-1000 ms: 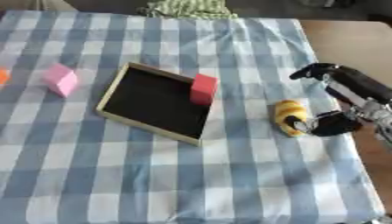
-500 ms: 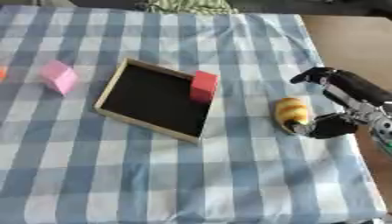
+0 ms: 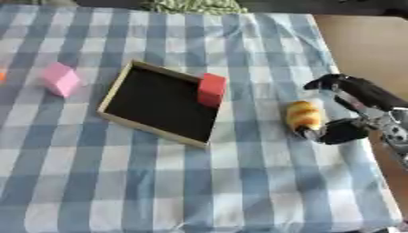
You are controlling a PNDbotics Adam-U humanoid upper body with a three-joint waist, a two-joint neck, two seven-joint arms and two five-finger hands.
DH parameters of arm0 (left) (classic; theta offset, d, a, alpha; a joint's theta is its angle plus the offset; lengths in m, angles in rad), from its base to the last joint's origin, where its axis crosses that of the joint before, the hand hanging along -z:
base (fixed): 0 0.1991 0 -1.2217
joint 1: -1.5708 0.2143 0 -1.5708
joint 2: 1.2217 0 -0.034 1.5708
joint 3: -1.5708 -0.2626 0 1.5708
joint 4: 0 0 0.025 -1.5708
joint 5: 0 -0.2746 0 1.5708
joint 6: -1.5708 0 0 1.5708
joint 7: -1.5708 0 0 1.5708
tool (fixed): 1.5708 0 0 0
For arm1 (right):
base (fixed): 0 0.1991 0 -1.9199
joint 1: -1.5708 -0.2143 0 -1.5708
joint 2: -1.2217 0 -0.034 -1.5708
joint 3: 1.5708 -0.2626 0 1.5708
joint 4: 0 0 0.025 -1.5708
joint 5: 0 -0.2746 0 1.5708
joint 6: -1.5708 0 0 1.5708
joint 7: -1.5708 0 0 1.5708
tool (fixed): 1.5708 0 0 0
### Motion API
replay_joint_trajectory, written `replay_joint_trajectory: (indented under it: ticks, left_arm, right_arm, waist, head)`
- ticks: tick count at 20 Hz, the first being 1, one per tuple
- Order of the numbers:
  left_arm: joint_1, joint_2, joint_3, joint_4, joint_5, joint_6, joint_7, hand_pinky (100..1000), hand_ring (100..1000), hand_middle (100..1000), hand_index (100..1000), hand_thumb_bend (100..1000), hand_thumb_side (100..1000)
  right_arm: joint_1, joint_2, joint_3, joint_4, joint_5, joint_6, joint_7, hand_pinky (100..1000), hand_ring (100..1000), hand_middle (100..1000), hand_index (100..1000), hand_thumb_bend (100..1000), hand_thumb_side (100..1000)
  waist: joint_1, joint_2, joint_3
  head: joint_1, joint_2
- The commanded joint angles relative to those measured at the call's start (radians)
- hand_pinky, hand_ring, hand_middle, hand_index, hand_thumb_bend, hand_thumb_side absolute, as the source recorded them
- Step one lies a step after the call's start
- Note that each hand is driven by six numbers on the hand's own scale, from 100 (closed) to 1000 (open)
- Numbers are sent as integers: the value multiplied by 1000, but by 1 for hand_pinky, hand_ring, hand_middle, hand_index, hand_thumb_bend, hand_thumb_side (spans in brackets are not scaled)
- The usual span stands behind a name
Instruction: Pick up objects on the table and place them in the box.
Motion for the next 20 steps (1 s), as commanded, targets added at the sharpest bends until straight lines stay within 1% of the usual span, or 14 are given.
replay_joint_trajectory:
  ticks: [1,5,11,16,20]
  left_arm:
    - [-6,16,5,-15,1,-2,-1,878,858,834,931,419,652]
    - [-6,15,5,-15,1,-3,-1,878,859,834,931,416,654]
    - [-6,12,3,-15,2,-6,-1,878,860,834,931,413,654]
    - [-7,9,1,-15,5,-8,-1,878,860,834,930,410,655]
    - [-8,8,1,-15,6,-10,0,878,860,834,930,409,655]
  right_arm:
    - [-12,-16,-5,21,21,4,6,867,875,815,866,464,304]
    - [-13,-14,-4,31,25,2,7,866,870,808,866,471,302]
    - [-20,-4,7,85,32,6,32,864,863,795,863,478,298]
    - [-31,7,21,113,27,-1,26,859,851,776,855,483,293]
    - [-41,11,34,137,37,1,22,855,840,760,848,515,251]
  waist:
    - [3,3,1]
    - [3,3,0]
    - [5,5,1]
    - [6,6,4]
    - [8,10,8]
  head:
    - [-2,5]
    - [-3,5]
    - [-4,5]
    - [-6,5]
    - [-9,5]
